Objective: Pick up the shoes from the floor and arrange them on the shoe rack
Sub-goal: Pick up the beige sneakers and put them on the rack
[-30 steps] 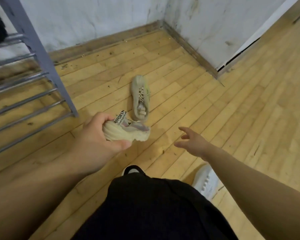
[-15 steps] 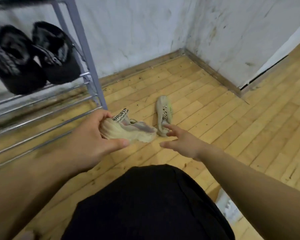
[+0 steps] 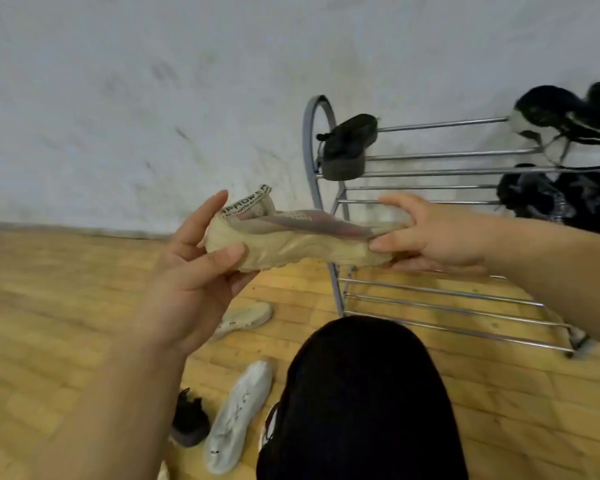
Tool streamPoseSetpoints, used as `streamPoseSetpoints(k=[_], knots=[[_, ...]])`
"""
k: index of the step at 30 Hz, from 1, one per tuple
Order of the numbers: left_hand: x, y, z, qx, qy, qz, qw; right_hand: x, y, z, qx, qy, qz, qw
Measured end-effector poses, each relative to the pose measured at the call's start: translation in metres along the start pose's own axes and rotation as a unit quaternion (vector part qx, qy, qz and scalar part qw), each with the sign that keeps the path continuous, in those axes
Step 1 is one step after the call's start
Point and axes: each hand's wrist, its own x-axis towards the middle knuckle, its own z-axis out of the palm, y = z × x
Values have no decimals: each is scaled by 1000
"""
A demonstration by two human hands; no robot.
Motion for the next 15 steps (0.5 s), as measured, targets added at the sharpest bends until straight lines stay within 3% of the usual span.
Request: streamPoseSetpoints(k=[4, 9, 12, 15], knots=[[-55, -8, -105, -56, 157, -3, 986, 63, -25, 127, -29, -62, 26, 997], [-116, -35, -204, -121, 314, -59, 940, 110, -30, 262, -137, -126, 47, 981], [-141, -68, -239, -150, 365, -98, 913, 122, -3, 311, -220, -139, 28, 965], [-153, -102, -253, -166, 383, -143, 898, 133, 43, 331, -210, -138, 76, 965]])
